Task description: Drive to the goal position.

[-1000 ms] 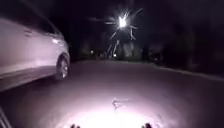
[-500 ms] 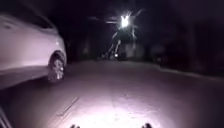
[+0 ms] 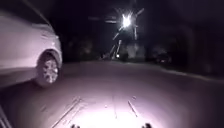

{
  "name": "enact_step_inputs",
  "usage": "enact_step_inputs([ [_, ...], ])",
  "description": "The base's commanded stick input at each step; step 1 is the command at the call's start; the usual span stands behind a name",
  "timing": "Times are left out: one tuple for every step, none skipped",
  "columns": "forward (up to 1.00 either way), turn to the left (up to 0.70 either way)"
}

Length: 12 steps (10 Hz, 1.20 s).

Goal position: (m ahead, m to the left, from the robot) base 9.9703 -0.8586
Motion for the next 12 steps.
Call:
enact_step_inputs([
  [0.85, 0.0],
  [0.85, 0.0],
  [0.85, 0.0],
  [0.85, 0.0],
  [0.85, 0.0],
  [0.85, 0.0],
  [0.85, 0.0],
  [0.85, 0.0],
  [0.85, 0.0],
  [0.85, 0.0],
  [0.85, 0.0],
  [0.85, 0.0],
])
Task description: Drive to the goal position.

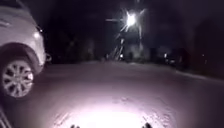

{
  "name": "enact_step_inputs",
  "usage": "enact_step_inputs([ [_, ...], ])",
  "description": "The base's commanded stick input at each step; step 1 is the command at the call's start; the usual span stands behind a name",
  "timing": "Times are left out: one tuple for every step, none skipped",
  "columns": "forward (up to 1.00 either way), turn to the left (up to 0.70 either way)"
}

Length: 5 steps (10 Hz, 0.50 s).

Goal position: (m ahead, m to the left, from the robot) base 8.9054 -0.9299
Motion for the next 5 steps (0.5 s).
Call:
enact_step_inputs([
  [0.85, 0.0],
  [0.85, 0.0],
  [0.85, 0.0],
  [0.85, 0.0],
  [0.85, 0.0],
])
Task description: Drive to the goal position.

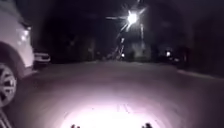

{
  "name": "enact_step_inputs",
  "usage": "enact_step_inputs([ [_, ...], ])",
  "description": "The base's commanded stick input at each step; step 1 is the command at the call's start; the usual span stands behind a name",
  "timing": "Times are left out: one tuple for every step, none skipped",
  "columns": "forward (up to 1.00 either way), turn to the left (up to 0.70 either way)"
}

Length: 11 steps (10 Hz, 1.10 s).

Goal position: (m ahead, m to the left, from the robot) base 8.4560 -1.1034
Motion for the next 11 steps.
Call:
enact_step_inputs([
  [0.85, 0.0],
  [0.85, 0.0],
  [0.85, 0.0],
  [0.85, 0.0],
  [0.85, 0.0],
  [0.85, 0.0],
  [0.85, 0.0],
  [0.85, 0.0],
  [0.85, 0.0],
  [0.85, 0.0],
  [0.85, 0.0],
])
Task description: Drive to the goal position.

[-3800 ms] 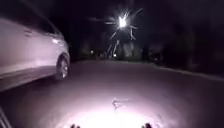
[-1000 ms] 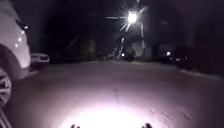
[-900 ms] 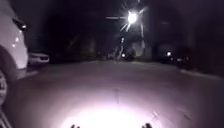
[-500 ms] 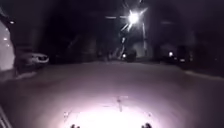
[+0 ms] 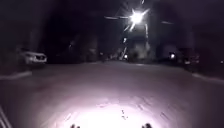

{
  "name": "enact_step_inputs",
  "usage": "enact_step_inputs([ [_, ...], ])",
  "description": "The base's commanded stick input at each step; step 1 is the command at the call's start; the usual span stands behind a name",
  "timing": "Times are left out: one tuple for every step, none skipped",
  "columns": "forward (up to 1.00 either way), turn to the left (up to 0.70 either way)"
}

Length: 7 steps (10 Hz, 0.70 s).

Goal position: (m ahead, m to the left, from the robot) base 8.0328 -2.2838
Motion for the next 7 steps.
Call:
enact_step_inputs([
  [0.85, 0.0],
  [0.85, 0.0],
  [0.85, 0.0],
  [0.85, 0.0],
  [0.85, 0.0],
  [0.85, 0.0],
  [0.85, 0.0],
])
